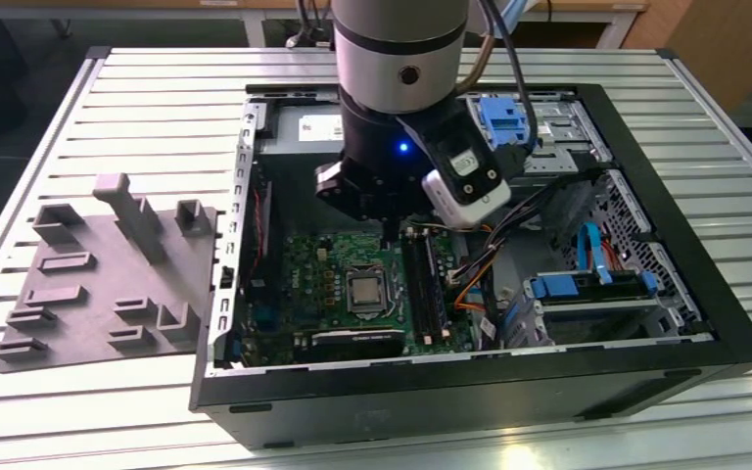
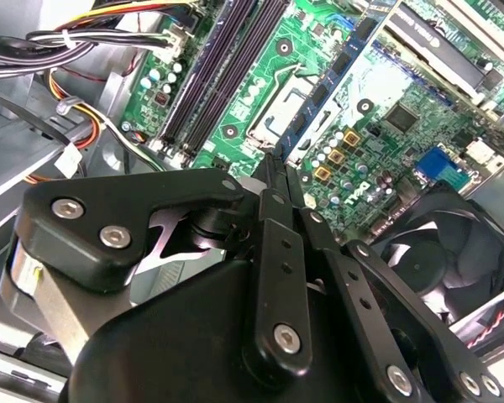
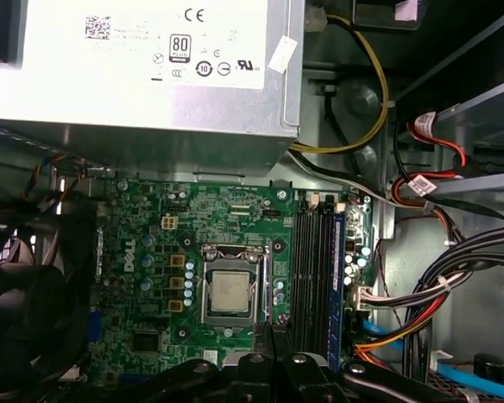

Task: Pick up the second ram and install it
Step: 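Insert the second ram into the second slot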

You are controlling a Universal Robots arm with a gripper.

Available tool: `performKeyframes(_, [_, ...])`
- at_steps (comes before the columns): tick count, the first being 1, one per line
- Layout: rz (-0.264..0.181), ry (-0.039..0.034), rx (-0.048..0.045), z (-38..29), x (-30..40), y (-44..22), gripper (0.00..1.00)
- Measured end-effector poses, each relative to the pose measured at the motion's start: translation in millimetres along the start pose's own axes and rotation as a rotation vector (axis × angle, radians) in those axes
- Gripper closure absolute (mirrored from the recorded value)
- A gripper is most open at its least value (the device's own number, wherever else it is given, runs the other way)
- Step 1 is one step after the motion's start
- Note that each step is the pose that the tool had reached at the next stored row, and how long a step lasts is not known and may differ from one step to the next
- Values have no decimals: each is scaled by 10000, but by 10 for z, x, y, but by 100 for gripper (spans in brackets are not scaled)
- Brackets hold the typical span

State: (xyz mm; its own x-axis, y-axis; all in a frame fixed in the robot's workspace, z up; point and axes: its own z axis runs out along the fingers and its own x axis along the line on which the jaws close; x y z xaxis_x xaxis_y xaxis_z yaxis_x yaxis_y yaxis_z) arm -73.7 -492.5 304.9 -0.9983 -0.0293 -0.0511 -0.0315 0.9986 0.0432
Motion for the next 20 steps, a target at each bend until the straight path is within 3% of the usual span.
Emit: performKeyframes(20, [85,-4,4,22,-132,-5,88])
